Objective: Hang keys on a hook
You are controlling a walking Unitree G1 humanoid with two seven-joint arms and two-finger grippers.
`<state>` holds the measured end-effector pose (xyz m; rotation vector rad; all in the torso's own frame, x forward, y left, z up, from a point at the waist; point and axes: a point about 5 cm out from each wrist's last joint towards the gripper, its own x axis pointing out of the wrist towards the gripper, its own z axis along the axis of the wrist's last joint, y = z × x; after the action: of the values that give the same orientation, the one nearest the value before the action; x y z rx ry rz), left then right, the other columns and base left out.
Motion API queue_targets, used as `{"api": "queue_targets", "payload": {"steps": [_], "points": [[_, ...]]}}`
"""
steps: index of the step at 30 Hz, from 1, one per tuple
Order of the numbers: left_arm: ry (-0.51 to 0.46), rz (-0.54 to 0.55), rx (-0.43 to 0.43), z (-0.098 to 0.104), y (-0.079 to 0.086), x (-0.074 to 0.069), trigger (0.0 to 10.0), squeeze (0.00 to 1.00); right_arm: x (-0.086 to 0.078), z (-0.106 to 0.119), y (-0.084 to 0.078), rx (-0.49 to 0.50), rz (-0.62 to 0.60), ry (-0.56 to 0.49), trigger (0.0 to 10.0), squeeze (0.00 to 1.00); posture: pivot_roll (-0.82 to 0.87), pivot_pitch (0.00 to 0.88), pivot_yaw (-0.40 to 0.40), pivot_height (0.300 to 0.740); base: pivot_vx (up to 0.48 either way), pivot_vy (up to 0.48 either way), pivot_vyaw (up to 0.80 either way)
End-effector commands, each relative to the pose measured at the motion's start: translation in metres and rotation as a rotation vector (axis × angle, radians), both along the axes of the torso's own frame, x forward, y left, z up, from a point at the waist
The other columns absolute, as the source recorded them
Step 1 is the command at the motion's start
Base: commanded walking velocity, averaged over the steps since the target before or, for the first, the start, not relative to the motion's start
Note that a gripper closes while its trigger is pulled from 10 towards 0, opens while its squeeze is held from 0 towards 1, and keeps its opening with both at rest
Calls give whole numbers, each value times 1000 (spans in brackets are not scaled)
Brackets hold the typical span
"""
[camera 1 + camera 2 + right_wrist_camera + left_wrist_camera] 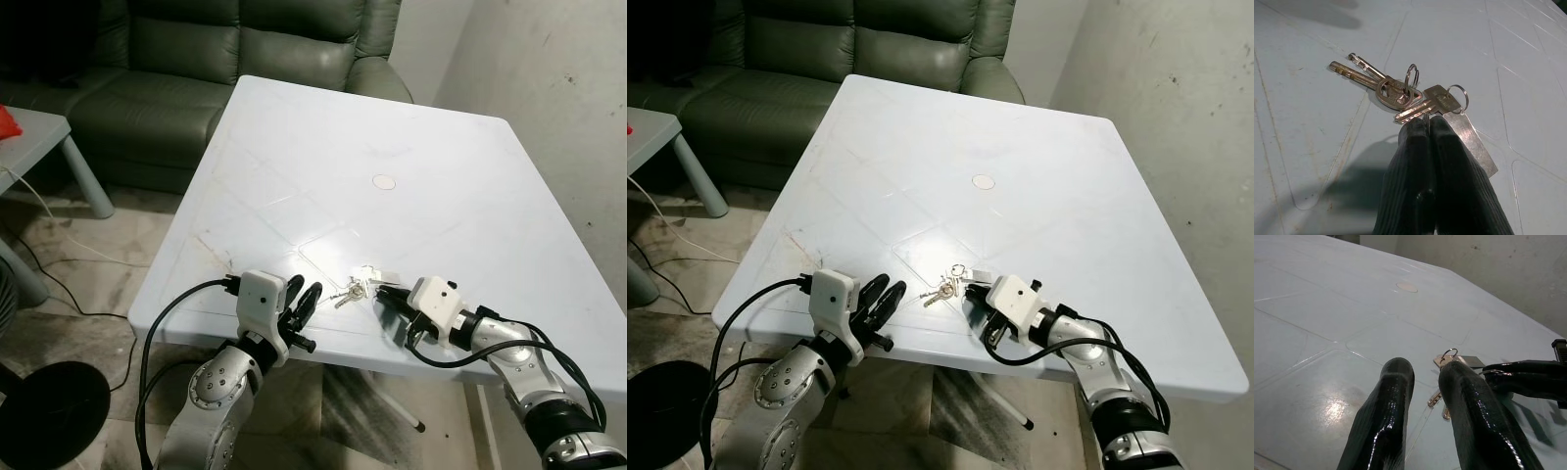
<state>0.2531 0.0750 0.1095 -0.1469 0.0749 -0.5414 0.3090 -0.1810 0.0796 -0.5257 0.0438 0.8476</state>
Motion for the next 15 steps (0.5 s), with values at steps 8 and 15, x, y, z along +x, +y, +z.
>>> {"api": "queue_targets", "payload": {"steps": [8,15], "points": [[-11,-10,7,4,-4,0,10000,0,4,2,-9,-10,-28,25,10000,0,99,81,-122,740,0,0,0],[-11,-11,6,3,-5,0,10000,0,7,-2,-12,61,-79,123,10000,1000,100,82,-121,740,0,0,0]]}}
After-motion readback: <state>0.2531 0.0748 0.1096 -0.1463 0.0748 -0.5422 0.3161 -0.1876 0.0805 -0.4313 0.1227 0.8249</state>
